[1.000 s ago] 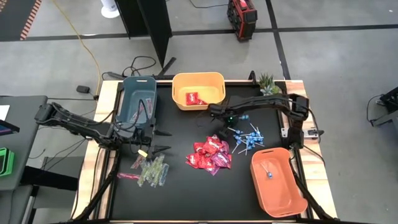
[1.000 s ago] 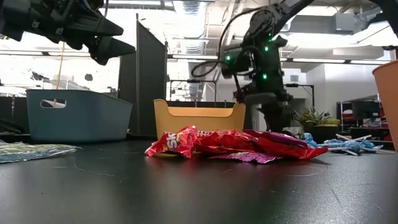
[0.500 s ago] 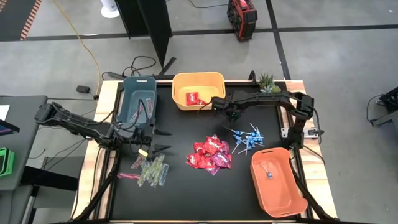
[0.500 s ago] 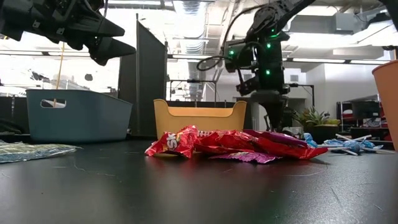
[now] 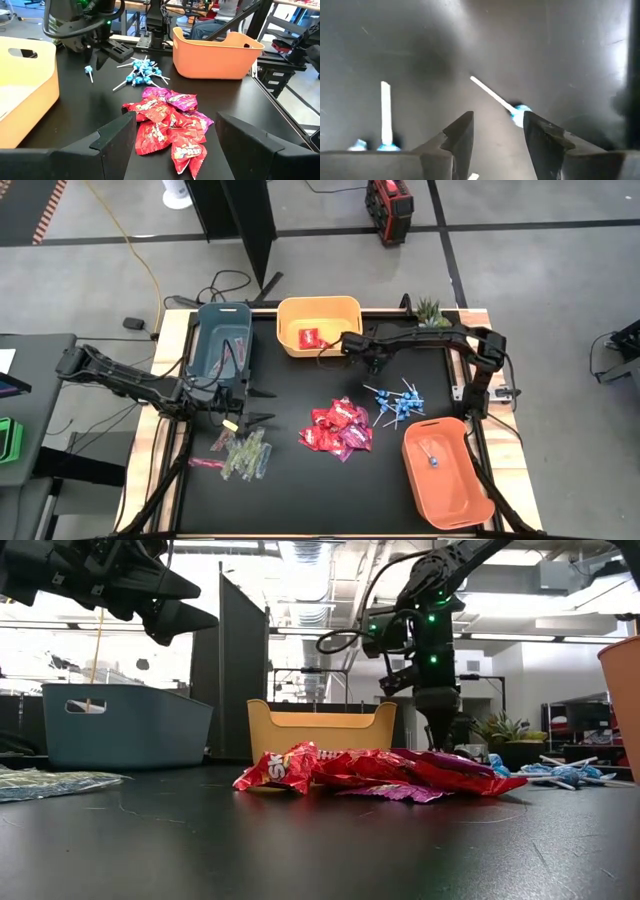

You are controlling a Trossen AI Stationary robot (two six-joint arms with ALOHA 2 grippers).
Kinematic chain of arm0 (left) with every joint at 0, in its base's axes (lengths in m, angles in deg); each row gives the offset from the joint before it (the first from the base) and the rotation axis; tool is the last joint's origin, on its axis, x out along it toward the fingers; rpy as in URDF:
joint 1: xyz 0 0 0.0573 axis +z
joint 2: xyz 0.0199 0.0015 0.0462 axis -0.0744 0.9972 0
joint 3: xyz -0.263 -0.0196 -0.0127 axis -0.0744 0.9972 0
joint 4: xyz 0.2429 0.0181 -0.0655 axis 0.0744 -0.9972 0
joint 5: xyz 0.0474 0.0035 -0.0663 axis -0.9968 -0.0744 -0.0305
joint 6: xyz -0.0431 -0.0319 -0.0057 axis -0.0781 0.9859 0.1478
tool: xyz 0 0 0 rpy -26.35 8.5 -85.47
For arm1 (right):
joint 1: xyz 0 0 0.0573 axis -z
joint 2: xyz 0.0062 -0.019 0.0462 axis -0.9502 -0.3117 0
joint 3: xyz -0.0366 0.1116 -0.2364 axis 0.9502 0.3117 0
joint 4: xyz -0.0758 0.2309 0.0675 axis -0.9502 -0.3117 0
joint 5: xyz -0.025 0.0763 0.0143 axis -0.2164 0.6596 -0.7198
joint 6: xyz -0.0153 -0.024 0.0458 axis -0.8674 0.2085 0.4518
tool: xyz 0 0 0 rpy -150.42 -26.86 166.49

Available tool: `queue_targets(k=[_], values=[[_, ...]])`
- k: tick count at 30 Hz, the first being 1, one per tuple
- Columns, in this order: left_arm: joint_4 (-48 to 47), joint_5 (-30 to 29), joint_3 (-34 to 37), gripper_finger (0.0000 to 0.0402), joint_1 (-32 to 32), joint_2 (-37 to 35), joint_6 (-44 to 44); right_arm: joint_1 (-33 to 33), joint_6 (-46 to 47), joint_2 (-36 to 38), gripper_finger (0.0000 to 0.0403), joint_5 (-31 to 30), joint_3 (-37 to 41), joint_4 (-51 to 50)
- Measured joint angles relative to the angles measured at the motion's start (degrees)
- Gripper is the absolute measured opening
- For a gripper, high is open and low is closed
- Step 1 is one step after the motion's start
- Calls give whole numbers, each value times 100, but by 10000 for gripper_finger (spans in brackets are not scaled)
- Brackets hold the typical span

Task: Sort candy
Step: Put the blue lollipop into the orange bin

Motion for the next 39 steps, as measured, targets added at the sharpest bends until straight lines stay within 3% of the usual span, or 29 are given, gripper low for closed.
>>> queue_targets(k=[7, 19, 24, 39], values=[[-16, 2, -2, 267, 0, 1, -1, -555, 798, 25, 191, 95, 0, -102], [-44, 4, -2, 267, 0, 1, -46, -1249, 1482, 127, 224, 264, 169, 621], [-51, 4, -4, 267, 0, 1, 4, -1263, 1658, 111, 226, 308, 648, 1230], [-97, 5, -4, 267, 1, 2, 15, -1253, 2044, 179, 226, 296, 1342, 1526]])
